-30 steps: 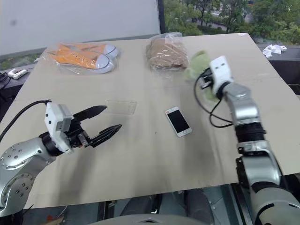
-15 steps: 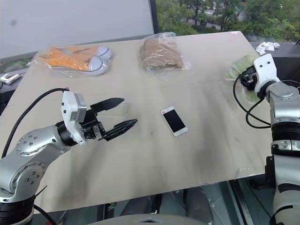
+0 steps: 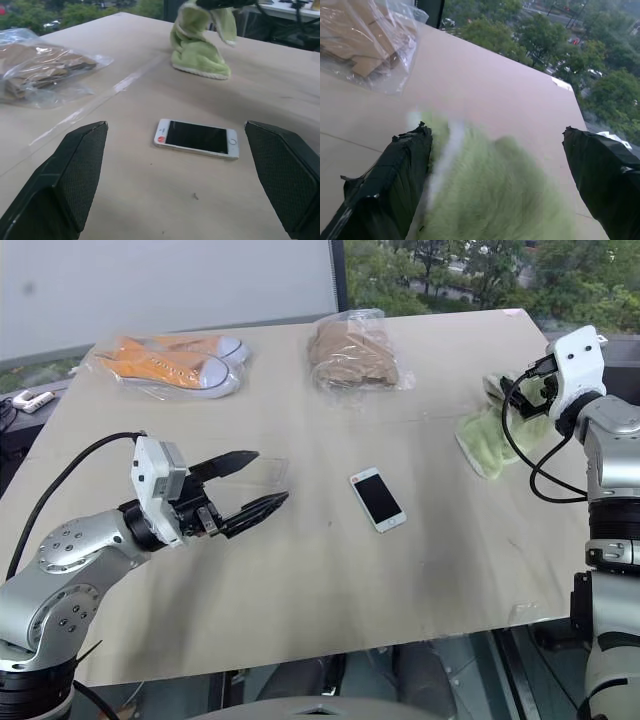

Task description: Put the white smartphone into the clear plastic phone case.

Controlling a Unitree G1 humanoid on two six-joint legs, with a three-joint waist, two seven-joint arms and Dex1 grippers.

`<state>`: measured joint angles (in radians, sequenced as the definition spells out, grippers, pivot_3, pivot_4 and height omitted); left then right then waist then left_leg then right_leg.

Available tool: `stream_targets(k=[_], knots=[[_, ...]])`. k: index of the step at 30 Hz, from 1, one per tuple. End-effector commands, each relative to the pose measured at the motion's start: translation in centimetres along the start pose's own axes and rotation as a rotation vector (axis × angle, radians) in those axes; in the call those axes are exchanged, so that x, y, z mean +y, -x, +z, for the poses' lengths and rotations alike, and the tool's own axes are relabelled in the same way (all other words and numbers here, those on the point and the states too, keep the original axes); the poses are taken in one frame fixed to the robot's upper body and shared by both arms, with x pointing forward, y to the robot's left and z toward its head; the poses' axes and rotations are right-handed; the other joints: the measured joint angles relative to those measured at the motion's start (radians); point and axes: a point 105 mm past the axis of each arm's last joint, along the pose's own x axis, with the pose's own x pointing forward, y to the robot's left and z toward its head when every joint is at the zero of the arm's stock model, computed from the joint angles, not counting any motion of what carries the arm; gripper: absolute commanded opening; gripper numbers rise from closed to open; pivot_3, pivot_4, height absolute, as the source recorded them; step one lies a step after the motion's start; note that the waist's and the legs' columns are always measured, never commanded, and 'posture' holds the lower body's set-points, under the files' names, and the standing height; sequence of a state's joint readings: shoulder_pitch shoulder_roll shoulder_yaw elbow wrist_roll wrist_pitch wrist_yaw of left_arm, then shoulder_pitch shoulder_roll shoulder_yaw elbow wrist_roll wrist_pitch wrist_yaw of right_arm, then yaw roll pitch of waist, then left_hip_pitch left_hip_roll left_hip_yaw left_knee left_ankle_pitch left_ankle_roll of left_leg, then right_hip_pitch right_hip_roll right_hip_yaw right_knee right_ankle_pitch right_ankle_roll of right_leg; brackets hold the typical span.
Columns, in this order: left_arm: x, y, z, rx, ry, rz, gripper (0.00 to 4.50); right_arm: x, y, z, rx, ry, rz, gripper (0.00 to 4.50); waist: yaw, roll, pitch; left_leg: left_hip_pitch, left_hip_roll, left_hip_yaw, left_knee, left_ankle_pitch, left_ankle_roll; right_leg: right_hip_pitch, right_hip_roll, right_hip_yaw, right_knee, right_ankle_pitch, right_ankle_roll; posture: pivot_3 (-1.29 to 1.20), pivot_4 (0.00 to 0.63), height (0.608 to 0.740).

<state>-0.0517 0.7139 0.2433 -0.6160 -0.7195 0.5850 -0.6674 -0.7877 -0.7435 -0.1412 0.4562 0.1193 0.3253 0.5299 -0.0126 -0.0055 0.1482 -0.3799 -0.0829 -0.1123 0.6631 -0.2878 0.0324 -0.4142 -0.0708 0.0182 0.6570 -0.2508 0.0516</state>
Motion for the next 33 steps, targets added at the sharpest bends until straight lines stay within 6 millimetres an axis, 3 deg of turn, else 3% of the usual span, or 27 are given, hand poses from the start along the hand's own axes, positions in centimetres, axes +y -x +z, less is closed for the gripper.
stream_targets(k=[1, 4, 7, 13, 17, 21, 28, 33], knots=[[0.1, 0.2, 0.4, -0.021, -0.034, 0.014, 4.50, -3.9, 1.4, -1.0, 0.066, 0.027, -0.133, 4.47, 0.005, 0.000, 0.000, 0.000, 0.000, 0.000, 0.000, 0.000, 0.000, 0.000, 0.000, -0.001, 0.000, 0.000, 0.000, 0.00, 0.150, 0.740], [0.1, 0.3, 0.2, -0.015, -0.037, 0.016, 4.50, -3.8, 1.6, -0.8, 0.055, -0.003, -0.109, 4.47, 0.003, 0.000, 0.000, -0.001, 0.000, 0.000, 0.000, 0.000, 0.000, 0.000, 0.000, -0.001, 0.000, 0.000, 0.000, 0.00, 0.150, 0.740], [0.3, 0.5, -0.1, -0.009, -0.036, 0.024, 4.50, -2.1, 1.5, 0.5, -0.022, -0.049, 0.000, 4.47, -0.008, 0.000, 0.000, 0.000, 0.000, 0.001, 0.000, 0.000, 0.000, 0.000, 0.000, 0.001, 0.000, 0.000, 0.000, 0.00, 0.150, 0.740], [1.8, 0.7, -1.5, 0.039, -0.046, 0.124, 4.50, 6.4, 3.8, 1.7, -0.133, -0.119, 0.449, 4.47, 0.000, 0.000, 0.000, 0.000, 0.001, 0.000, 0.000, 0.000, 0.000, 0.000, 0.000, 0.000, 0.000, 0.000, 0.000, 0.00, 0.150, 0.740], [3.0, 0.8, -2.5, 0.081, -0.069, 0.118, 4.50, 12.2, 7.4, 2.2, -0.192, -0.162, 0.753, 4.47, 0.017, 0.000, 0.000, -0.001, 0.000, -0.003, 0.001, 0.000, 0.000, 0.000, 0.000, -0.003, 0.000, 0.000, 0.000, 0.00, 0.150, 0.740], [5.8, 1.1, -4.2, 0.178, -0.148, 0.026, 4.50, 16.4, 10.6, 1.9, -0.168, -0.205, 0.959, 4.47, 0.026, 0.000, 0.000, -0.001, 0.000, -0.004, 0.002, 0.000, 0.000, 0.001, 0.000, -0.003, 0.000, 0.000, 0.000, 0.00, 0.150, 0.740], [9.5, -0.1, -7.2, 0.304, -0.200, -0.084, 4.50, 17.8, 12.8, 1.7, -0.164, -0.180, 1.009, 4.47, 0.026, -0.001, 0.000, -0.002, -0.002, -0.006, 0.003, 0.000, 0.000, 0.001, -0.001, -0.005, 0.000, 0.000, 0.000, 0.00, 0.150, 0.740], [10.4, -1.1, -9.7, 0.388, -0.177, -0.172, 4.50, 18.0, 13.4, 1.8, -0.171, -0.171, 0.972, 4.47, 0.024, -0.001, 0.001, -0.003, -0.002, -0.007, 0.004, 0.000, 0.001, 0.000, -0.001, -0.007, 0.000, 0.000, 0.000, 0.00, 0.150, 0.740]])
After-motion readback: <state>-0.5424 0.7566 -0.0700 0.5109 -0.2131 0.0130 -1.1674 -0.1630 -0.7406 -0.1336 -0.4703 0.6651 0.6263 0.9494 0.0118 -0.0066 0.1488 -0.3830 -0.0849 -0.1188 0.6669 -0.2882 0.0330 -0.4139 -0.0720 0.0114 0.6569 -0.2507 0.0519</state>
